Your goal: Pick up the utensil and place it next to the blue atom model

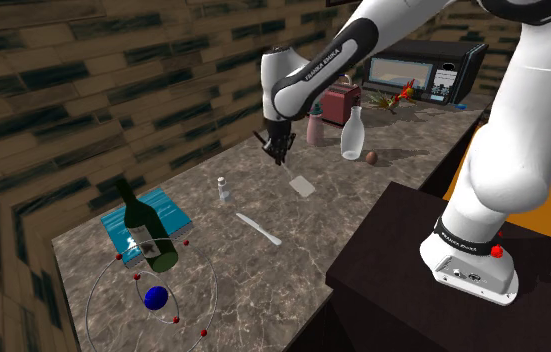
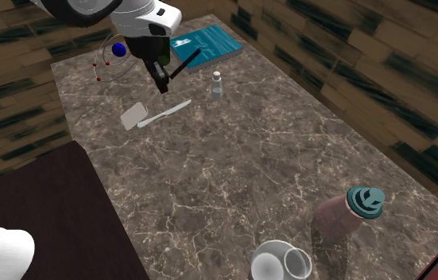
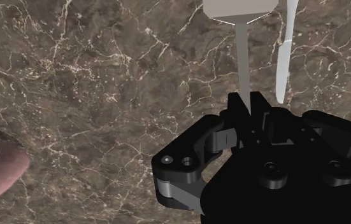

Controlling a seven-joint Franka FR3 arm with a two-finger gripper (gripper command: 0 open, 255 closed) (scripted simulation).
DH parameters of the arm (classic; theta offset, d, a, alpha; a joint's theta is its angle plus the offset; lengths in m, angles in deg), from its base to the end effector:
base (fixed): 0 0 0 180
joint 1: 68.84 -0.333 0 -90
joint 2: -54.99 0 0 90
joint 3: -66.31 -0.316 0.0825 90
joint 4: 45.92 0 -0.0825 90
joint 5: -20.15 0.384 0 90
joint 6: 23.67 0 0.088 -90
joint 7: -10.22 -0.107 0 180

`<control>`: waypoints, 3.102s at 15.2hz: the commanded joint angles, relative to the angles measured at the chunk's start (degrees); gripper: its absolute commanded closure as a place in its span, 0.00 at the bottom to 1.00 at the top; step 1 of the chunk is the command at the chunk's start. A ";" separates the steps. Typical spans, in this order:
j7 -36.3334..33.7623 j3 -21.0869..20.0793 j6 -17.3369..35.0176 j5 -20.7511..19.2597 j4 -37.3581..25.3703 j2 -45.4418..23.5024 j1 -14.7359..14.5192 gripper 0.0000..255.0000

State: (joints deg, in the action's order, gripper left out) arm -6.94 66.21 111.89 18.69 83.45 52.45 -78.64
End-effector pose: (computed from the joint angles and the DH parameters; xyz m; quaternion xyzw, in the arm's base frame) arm 0.5241 0.0911 0.3488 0.9980 -0.0545 0.0331 0.0015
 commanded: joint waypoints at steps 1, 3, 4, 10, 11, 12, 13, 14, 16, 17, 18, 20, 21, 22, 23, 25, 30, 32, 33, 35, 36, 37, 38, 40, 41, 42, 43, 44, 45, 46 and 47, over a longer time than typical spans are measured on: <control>-3.02 -1.28 0.69 -0.29 3.01 2.27 -1.44 1.00; -5.86 -2.65 0.98 -0.45 4.98 3.88 -2.80 1.00; -7.29 -3.37 1.09 -0.49 5.86 4.62 -3.49 1.00; -16.07 -8.07 1.36 -0.30 9.80 8.07 -7.70 1.00; -17.56 -8.93 1.35 -0.22 10.22 8.47 -8.40 1.00; -19.06 -9.79 1.32 -0.13 10.57 8.81 -9.11 1.00; -20.57 -10.66 1.28 -0.04 10.85 9.10 -9.82 1.00; -22.10 -11.54 1.23 0.05 11.07 9.33 -10.54 1.00; -25.17 -13.32 1.09 0.21 11.29 9.61 -11.97 1.00; -26.73 -14.23 1.00 0.28 11.30 9.67 -12.66 1.00; -28.30 -15.13 0.90 0.32 11.24 9.66 -13.36 1.00; -31.47 -16.96 0.67 0.35 10.90 9.46 -14.73 1.00; -33.08 -17.90 0.54 0.32 10.63 9.27 -15.39 1.00; -34.71 -18.80 0.39 0.25 10.30 9.02 -16.06 1.00; -36.35 -19.70 0.24 0.14 9.89 8.70 -16.72 1.00; -39.68 -21.51 -0.11 -0.19 8.87 7.87 -18.00 1.00; -42.22 -22.37 2.94 -1.82 9.47 5.14 -18.37 1.00; -42.90 -22.40 4.53 -2.67 9.93 3.89 -18.30 1.00; -43.26 -22.40 5.32 -3.13 10.14 3.25 -18.27 1.00; -44.04 -22.37 6.88 -4.13 10.52 1.92 -18.23 1.00; -44.45 -22.34 7.66 -4.66 10.68 1.23 -18.22 1.00; -44.88 -22.29 8.43 -5.23 10.83 0.53 -18.21 1.00; -45.34 -22.23 9.20 -5.81 10.97 -0.18 -18.21 1.00; -46.29 -22.04 10.72 -7.07 11.20 -1.63 -18.25 1.00; -46.80 -21.92 11.46 -7.73 11.28 -2.38 -18.29 1.00; -47.33 -21.77 12.20 -8.42 11.36 -3.13 -18.34 1.00; -47.87 -21.60 12.94 -9.14 11.42 -3.90 -18.41 1.00; -48.43 -21.41 13.66 -9.87 11.46 -4.67 -18.49 1.00; -49.00 -21.19 14.38 -10.63 11.48 -5.46 -18.60 1.00; -49.59 -20.95 15.08 -11.40 11.49 -6.25 -18.72 1.00; -50.19 -20.68 15.78 -12.19 11.49 -7.05 -18.86 1.00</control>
State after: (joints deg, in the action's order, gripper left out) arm -56.59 45.24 126.92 7.32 94.94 46.22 -97.42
